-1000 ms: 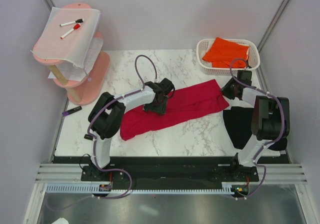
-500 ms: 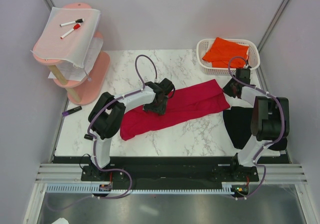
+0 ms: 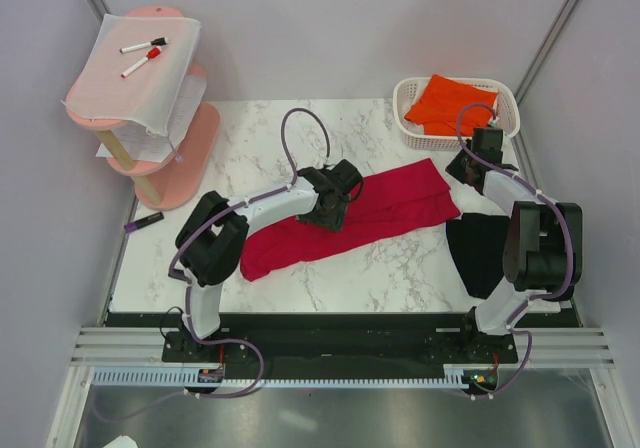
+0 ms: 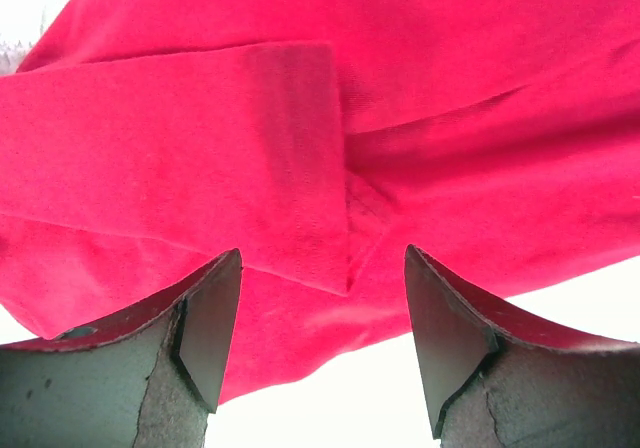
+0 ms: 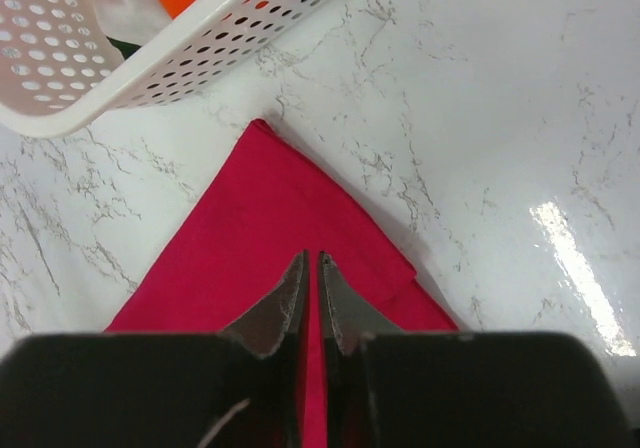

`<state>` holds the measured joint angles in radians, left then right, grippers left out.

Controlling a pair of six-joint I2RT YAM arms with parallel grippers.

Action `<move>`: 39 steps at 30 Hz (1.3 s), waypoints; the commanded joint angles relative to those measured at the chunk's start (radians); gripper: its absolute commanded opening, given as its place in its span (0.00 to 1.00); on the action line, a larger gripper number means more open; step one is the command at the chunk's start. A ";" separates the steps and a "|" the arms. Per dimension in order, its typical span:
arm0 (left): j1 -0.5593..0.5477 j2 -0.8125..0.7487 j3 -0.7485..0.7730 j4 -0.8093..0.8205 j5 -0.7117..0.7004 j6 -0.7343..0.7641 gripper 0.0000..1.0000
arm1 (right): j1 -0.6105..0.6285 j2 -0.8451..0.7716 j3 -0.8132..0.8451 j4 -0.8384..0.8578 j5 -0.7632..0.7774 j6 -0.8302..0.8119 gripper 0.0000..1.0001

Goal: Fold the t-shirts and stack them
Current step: Flatten out the tshirt

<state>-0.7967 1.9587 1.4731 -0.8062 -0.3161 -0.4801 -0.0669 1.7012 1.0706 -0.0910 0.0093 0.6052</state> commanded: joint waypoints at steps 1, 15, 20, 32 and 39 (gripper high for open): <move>-0.003 0.025 0.064 0.024 -0.047 0.020 0.73 | 0.016 -0.028 0.045 0.014 0.015 -0.012 0.11; -0.001 0.081 0.055 -0.004 -0.121 -0.011 0.72 | -0.005 0.024 0.052 -0.092 0.098 -0.025 0.22; 0.001 0.095 0.056 -0.007 -0.144 -0.021 0.67 | -0.016 0.032 0.011 -0.073 -0.006 0.007 0.23; 0.013 0.106 0.061 -0.027 -0.213 -0.045 0.02 | -0.016 -0.009 -0.055 -0.042 -0.123 0.021 0.23; 0.053 -0.021 0.038 -0.077 -0.281 -0.048 0.02 | -0.016 -0.044 -0.150 0.082 -0.334 0.091 0.54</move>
<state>-0.7803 2.0514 1.5085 -0.8391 -0.5106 -0.4992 -0.0826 1.7084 0.9745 -0.1230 -0.1688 0.6415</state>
